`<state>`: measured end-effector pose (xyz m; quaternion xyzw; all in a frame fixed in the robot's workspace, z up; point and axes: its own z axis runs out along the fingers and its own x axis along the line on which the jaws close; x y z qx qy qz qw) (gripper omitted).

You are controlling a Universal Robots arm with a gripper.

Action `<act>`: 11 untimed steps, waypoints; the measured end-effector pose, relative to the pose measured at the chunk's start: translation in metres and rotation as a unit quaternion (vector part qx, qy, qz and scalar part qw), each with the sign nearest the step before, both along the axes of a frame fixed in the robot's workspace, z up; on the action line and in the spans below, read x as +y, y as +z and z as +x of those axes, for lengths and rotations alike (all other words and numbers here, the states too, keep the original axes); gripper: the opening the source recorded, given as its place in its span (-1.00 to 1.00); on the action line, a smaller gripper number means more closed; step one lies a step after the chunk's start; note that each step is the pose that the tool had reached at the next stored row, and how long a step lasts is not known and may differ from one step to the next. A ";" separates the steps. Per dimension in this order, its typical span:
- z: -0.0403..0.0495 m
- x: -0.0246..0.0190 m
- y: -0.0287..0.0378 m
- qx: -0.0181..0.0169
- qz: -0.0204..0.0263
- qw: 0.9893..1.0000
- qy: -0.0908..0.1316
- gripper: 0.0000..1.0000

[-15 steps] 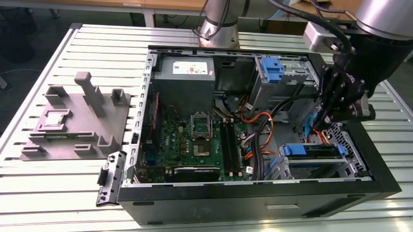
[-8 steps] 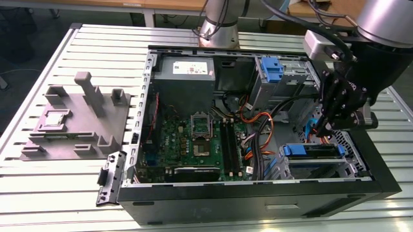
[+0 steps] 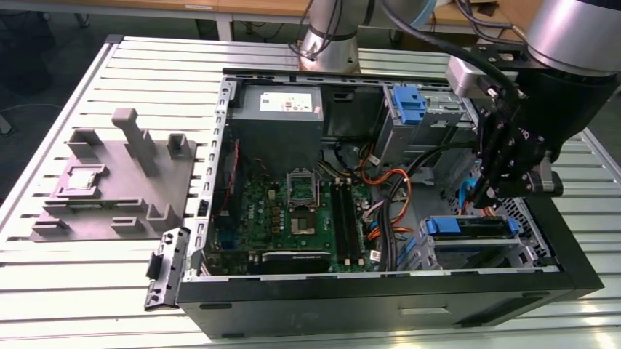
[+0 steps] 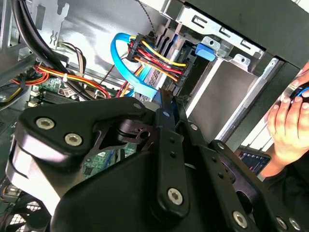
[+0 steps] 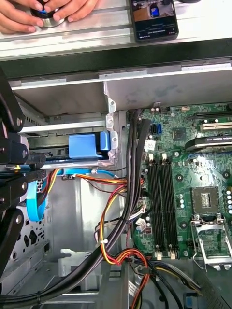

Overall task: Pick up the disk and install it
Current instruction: 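Insert the second disk wire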

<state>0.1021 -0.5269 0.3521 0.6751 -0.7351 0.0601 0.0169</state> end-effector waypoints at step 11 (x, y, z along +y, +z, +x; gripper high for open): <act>-0.0002 -0.0001 -0.0010 -0.001 0.000 1.000 0.001 -0.68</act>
